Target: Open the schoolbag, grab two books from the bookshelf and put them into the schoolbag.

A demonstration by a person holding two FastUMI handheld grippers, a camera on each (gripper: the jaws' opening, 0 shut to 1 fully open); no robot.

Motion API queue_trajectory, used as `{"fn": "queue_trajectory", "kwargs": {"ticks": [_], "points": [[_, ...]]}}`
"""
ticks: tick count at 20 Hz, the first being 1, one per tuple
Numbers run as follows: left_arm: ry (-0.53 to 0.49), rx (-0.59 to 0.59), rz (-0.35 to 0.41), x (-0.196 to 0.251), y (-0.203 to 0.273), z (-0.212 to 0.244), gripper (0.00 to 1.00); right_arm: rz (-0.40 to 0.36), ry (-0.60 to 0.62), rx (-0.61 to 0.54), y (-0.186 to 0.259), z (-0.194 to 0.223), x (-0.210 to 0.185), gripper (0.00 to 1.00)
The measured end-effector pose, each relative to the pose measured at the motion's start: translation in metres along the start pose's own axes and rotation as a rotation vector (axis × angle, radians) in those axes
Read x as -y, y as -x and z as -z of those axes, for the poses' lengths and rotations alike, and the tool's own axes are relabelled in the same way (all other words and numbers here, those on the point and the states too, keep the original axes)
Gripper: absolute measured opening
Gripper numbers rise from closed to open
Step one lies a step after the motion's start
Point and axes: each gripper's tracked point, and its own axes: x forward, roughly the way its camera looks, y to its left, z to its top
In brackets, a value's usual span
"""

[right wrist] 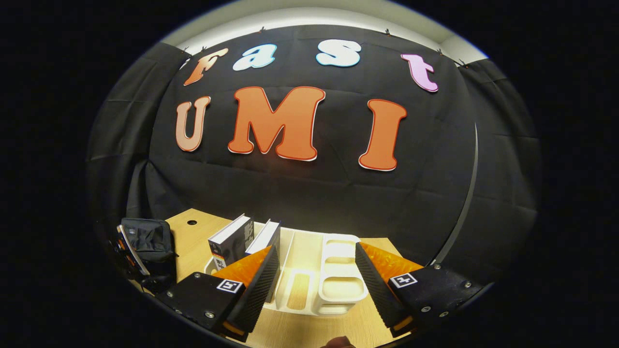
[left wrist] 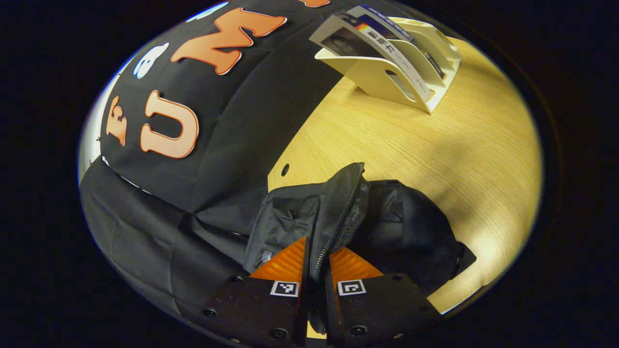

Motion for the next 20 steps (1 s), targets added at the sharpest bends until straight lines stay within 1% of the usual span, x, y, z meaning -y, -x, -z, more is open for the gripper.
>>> {"fn": "queue_trajectory", "kwargs": {"ticks": [4,6,7,8,12,14,16,20], "points": [[0.023,0.028,0.086,-0.025,0.003,-0.008,0.15,-0.023,0.042,-0.038,-0.001,0.004,-0.022,0.94],[0.018,0.045,0.131,-0.037,0.003,-0.015,0.15,-0.030,0.051,-0.052,-0.002,0.002,-0.032,0.95],[0.016,0.052,0.158,-0.040,0.005,-0.019,0.13,-0.033,0.045,-0.059,-0.003,0.001,-0.038,0.95],[0.020,0.058,0.180,-0.045,0.005,-0.020,0.09,-0.035,0.040,-0.067,-0.004,-0.001,-0.045,0.94],[0.066,0.065,0.286,-0.062,0.004,-0.020,0.07,-0.034,0.052,-0.095,-0.011,-0.008,-0.066,0.94],[0.094,0.061,0.329,-0.073,0.003,-0.022,0.07,-0.036,0.053,-0.116,-0.018,-0.010,-0.080,0.95],[0.098,0.068,0.372,-0.083,0.004,-0.024,0.06,-0.045,0.050,-0.135,-0.025,-0.015,-0.099,0.95],[0.136,0.074,0.488,-0.093,0.002,-0.025,0.05,-0.011,0.123,-0.193,-0.037,-0.019,-0.120,0.95]]}}
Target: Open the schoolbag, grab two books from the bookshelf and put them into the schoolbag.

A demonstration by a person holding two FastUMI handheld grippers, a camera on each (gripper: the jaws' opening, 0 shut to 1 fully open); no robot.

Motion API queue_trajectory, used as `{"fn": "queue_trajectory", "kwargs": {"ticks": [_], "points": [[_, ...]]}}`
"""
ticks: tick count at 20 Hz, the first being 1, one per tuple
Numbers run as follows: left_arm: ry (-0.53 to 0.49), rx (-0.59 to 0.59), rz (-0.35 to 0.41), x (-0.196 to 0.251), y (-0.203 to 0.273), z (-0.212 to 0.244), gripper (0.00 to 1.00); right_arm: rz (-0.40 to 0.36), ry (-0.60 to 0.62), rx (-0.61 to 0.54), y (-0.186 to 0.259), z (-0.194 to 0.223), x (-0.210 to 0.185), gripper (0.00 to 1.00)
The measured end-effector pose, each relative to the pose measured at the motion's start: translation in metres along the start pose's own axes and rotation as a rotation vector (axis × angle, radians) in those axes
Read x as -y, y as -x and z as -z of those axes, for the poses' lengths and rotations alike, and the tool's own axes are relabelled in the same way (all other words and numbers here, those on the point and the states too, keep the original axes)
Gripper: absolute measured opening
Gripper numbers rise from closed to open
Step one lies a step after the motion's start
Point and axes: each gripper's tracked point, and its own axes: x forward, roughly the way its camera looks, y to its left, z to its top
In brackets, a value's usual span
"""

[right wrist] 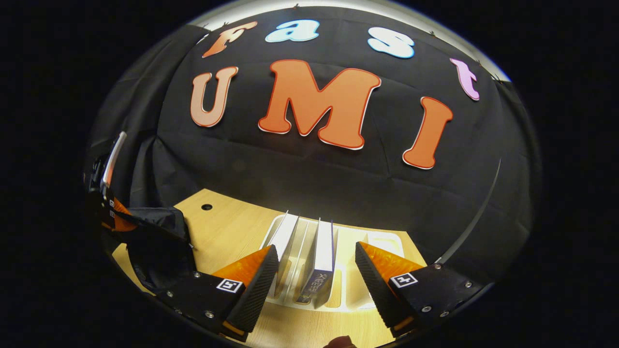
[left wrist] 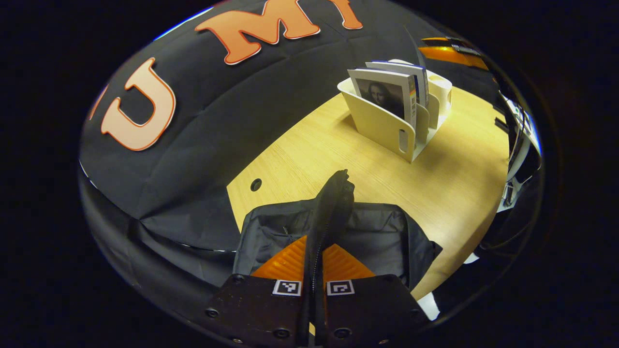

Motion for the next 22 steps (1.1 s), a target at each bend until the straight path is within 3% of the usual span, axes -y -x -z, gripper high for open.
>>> {"fn": "queue_trajectory", "kwargs": {"ticks": [4,11,16,22], "points": [[0.047,-0.006,0.074,-0.016,0.005,-0.009,0.05,-0.015,0.059,-0.113,-0.013,0.002,-0.023,0.95],[0.066,-0.019,0.097,-0.037,0.022,-0.017,0.05,-0.113,0.119,-0.353,-0.028,0.014,-0.035,0.97],[0.076,-0.047,0.090,-0.043,0.027,-0.019,0.05,-0.192,0.059,-0.511,-0.031,0.014,-0.038,0.97],[0.132,-0.073,0.091,-0.038,0.023,-0.017,0.05,-0.229,0.020,-0.668,-0.037,0.022,-0.040,0.98]]}}
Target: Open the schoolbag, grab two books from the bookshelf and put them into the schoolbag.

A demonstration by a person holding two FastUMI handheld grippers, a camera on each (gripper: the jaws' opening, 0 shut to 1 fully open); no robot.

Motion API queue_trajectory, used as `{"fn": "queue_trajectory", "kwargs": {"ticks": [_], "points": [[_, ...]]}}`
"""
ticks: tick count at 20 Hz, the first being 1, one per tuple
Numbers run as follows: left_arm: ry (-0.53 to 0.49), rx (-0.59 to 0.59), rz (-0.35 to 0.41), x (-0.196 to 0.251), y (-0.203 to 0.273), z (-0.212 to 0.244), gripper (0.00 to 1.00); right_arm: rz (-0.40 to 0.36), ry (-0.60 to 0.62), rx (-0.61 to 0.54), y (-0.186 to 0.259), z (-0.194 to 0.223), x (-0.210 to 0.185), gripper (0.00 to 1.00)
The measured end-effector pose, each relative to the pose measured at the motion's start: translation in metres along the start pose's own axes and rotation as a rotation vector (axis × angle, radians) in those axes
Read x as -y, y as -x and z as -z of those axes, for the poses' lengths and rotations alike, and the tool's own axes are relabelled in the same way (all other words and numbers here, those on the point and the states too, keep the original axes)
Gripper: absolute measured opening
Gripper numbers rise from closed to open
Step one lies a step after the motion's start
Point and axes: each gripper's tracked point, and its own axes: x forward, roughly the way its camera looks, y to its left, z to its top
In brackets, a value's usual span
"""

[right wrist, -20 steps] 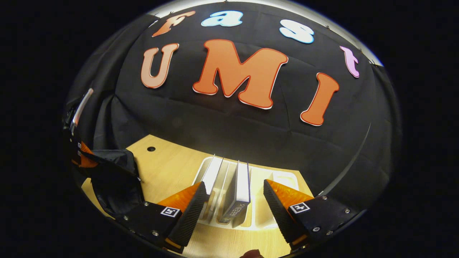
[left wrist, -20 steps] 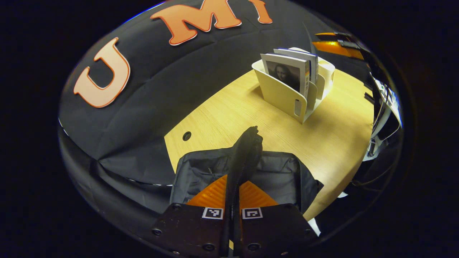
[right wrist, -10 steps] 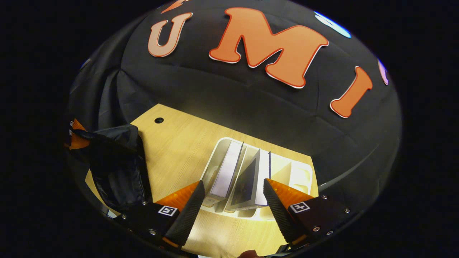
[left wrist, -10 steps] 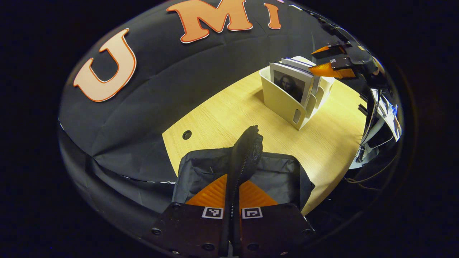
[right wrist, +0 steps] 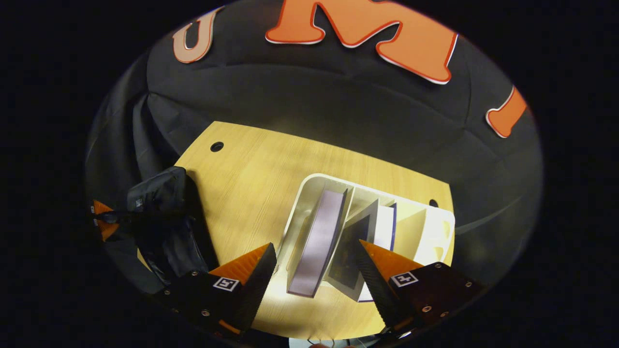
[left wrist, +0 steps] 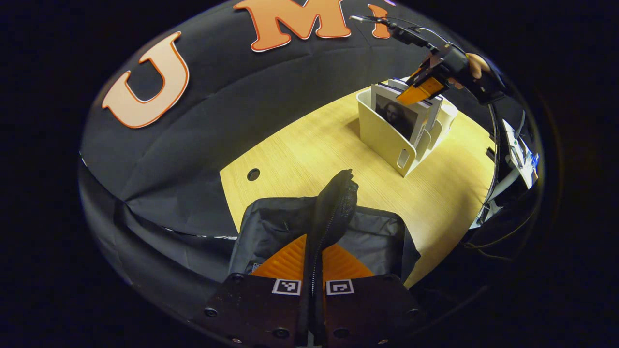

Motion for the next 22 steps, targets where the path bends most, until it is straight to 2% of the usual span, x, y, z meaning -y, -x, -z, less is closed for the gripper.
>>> {"fn": "queue_trajectory", "kwargs": {"ticks": [4,8,11,15,19,22], "points": [[0.036,-0.019,-0.005,0.000,-0.002,0.002,0.05,-0.007,0.002,-0.084,-0.031,0.005,0.005,0.96],[0.066,-0.039,-0.008,0.001,-0.005,0.003,0.05,-0.036,-0.105,-0.185,-0.047,0.007,0.005,0.88],[0.102,-0.061,-0.007,0.002,-0.007,0.005,0.05,-0.070,-0.171,-0.259,-0.053,0.008,0.002,0.64],[0.146,-0.086,-0.010,0.002,-0.007,0.005,0.05,-0.073,-0.193,-0.312,-0.055,0.014,0.001,0.42],[0.188,-0.117,-0.021,0.002,-0.007,0.011,0.05,-0.076,-0.206,-0.332,-0.053,0.020,0.004,0.37],[0.178,-0.117,-0.024,0.002,-0.008,0.011,0.05,-0.072,-0.204,-0.310,-0.041,0.019,0.006,0.36]]}}
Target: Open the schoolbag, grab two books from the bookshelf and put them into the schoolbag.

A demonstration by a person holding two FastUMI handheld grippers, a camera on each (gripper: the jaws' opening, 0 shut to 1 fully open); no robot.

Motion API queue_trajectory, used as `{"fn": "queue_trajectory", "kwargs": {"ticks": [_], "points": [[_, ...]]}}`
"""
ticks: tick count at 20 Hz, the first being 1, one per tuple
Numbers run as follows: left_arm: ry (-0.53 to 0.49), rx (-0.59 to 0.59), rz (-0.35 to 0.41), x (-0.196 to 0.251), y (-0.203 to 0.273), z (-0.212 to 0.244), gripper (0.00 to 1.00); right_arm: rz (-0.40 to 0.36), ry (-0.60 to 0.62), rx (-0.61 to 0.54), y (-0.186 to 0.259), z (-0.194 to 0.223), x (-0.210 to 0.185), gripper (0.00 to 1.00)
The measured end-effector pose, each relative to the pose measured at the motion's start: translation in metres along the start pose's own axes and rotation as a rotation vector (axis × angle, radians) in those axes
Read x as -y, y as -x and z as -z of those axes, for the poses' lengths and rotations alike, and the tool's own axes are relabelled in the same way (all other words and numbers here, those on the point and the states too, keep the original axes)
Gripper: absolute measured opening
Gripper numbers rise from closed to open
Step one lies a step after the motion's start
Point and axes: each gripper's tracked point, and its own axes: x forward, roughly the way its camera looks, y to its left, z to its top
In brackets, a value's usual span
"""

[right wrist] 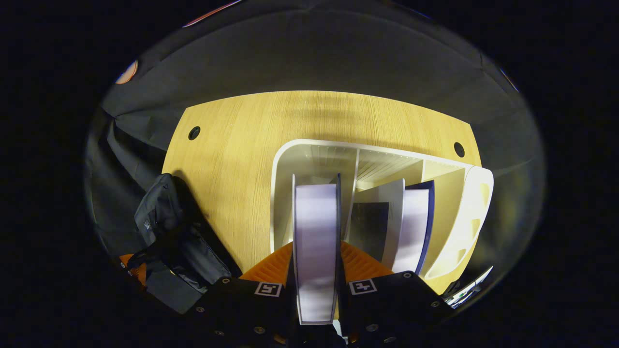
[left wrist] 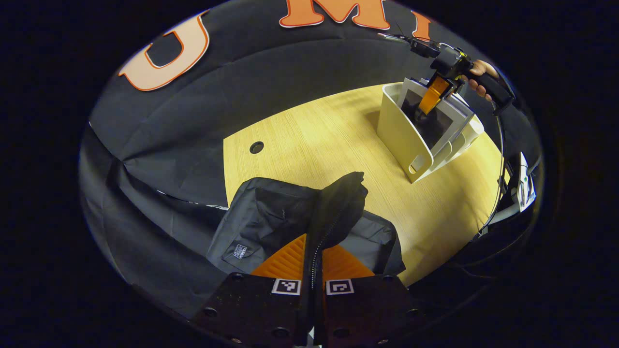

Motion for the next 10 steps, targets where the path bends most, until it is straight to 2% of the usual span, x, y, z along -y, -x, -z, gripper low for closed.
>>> {"fn": "queue_trajectory", "kwargs": {"ticks": [5,10], "points": [[-0.044,0.000,0.077,0.004,-0.003,0.000,0.05,0.036,-0.056,0.063,0.033,0.012,0.001,0.36],[-0.136,0.024,0.156,0.002,-0.003,0.002,0.05,0.081,-0.151,0.120,0.072,0.044,-0.001,0.36]]}}
